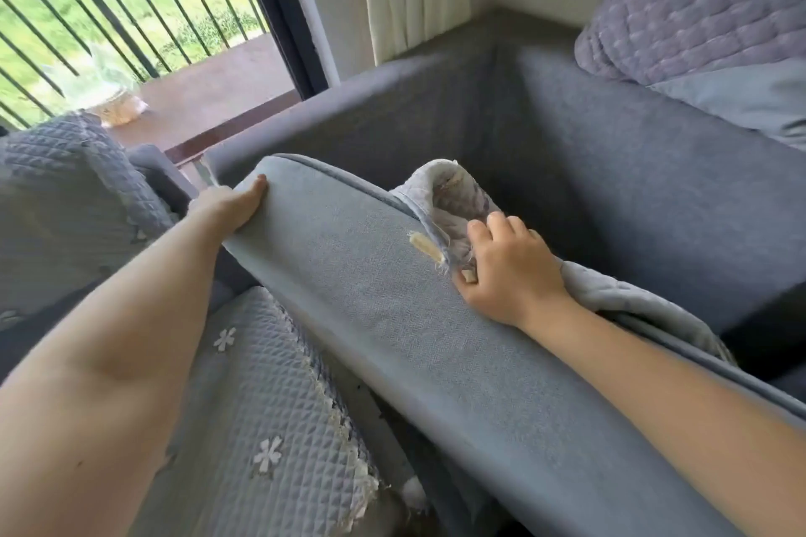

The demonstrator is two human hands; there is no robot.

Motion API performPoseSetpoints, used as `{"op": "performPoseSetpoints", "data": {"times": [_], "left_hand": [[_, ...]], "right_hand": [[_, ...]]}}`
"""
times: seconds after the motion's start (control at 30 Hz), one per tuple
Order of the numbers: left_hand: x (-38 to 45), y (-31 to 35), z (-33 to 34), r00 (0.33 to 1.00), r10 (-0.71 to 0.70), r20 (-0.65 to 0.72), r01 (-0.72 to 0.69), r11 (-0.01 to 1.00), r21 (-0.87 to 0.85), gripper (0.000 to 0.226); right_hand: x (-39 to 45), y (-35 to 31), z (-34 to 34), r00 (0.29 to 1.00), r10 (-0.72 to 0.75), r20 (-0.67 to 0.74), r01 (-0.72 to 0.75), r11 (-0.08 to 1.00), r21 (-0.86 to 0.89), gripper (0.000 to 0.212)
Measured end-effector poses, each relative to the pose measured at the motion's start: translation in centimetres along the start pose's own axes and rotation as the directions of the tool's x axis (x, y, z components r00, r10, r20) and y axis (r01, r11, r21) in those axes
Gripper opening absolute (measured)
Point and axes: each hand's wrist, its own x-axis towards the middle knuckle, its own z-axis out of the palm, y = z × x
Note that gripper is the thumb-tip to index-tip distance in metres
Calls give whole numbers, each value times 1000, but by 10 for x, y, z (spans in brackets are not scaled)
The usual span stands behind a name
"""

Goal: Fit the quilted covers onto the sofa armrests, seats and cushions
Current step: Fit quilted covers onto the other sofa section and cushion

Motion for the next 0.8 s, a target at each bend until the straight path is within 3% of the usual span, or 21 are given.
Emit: {"op": "performPoseSetpoints", "data": {"times": [0.07, 0.13, 0.2, 0.27, 0.33, 0.5, 0.57, 0.63, 0.73, 0.8], "left_hand": [[-10, -6, 5, 998, -43, -50, 45, 998, 35, 85], [-26, 3, 17, 1000, -14, -3, 14, 992, 127, 80], [-50, 21, 36, 993, 71, 95, -88, 979, 184, 74], [-68, 38, 51, 957, 268, 110, -286, 936, 206, 61], [-73, 47, 54, 879, 472, 70, -475, 851, 224, 56], [-74, 71, 50, 571, 819, 55, -814, 557, 163, 68], [-81, 87, 52, 517, 851, 91, -854, 507, 117, 47], [-90, 100, 44, 537, 833, 134, -842, 521, 140, 31], [-104, 109, 33, 508, 840, 191, -860, 481, 170, 33], [-114, 114, 26, 495, 856, 149, -868, 482, 115, 30]], "right_hand": [[1, -10, 4, 999, -8, 41, 6, 1000, 26, 34], [8, -26, 10, 995, 4, 99, -10, 998, 59, 34], [21, -37, 13, 989, 7, 148, -17, 998, 68, 29], [33, -33, 12, 974, 60, 221, -89, 988, 124, 19], [33, -21, 12, 981, 136, 137, -157, 975, 155, 10], [15, -18, 4, 1000, 25, -6, -25, 999, 36, 12], [11, -26, -1, 1000, 2, 16, -2, 1000, 12, 18], [5, -29, -8, 996, 77, 42, -75, 996, -57, 18], [-6, -8, -17, 964, 248, 100, -232, 961, -150, 35], [-15, 16, -30, 920, 381, 91, -357, 911, -206, 30]]}}
